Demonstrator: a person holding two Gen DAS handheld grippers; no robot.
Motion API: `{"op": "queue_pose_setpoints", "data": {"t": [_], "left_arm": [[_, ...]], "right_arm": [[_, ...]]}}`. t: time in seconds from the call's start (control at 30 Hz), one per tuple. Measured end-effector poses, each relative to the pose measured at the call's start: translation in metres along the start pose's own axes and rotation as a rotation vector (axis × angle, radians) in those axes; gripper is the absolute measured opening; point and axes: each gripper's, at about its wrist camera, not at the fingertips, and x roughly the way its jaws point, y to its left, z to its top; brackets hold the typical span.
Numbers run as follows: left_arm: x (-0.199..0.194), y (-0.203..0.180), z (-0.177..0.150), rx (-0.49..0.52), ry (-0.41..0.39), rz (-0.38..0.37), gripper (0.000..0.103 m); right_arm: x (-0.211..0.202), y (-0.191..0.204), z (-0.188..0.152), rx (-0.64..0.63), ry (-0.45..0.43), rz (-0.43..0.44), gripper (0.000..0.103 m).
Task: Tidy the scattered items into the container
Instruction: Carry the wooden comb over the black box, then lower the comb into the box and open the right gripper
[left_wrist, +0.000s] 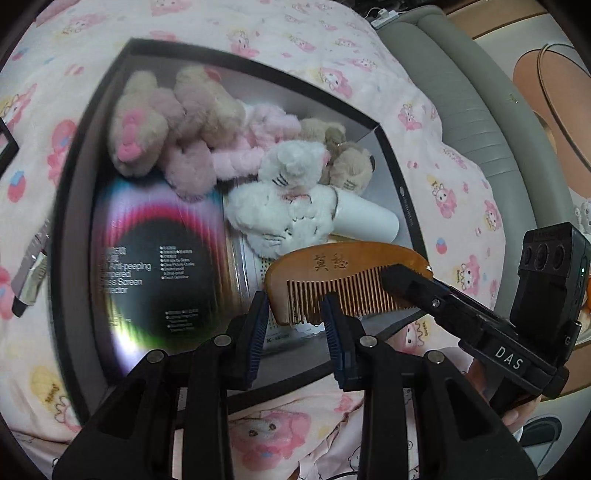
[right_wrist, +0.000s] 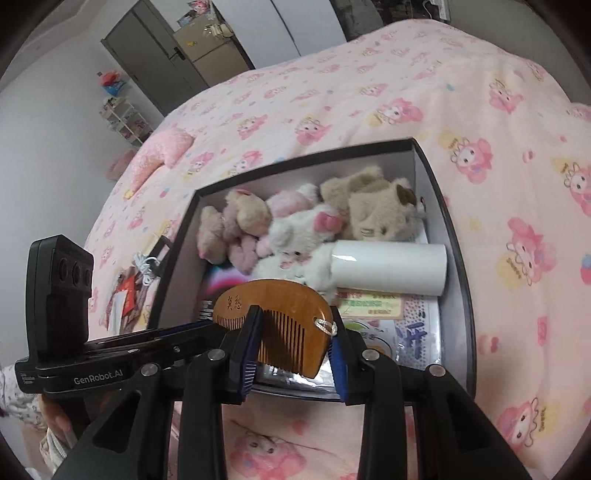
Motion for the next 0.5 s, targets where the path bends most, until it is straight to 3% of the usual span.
{"op": "queue_pose_setpoints", "data": {"t": [0.1, 0.23, 0.3, 0.4, 0.5], "left_arm": [[0.02, -0.009, -0.001, 0.01, 0.053, 0.022, 0.028], [0.027, -0.014, -0.002, 0.038, 0.062, 0.091, 0.028], [0.017, -0.009, -0.001, 0.02, 0.038, 0.079, 0.028], [0.006, 0.0, 0.002, -0.003, 0.004, 0.104, 0.028], [0.016, 0.004, 0.005, -0.021, 0.037, 0.137, 0.028]], "right_arm": [[0.021, -0.012, -0.004, 0.02, 0.079, -0.011, 0.03], [0.034, -0.014, -0.006, -0.012, 0.094, -0.134, 0.03], [0.029, -0.018, -0.006, 0.005, 0.07, -0.162, 0.03], [0.011, -0.025, -0.007, 0.036, 0.0, -0.13, 0.029], [0.003, -0.026, -0.004, 0.042, -0.052, -0.137, 0.029]]}}
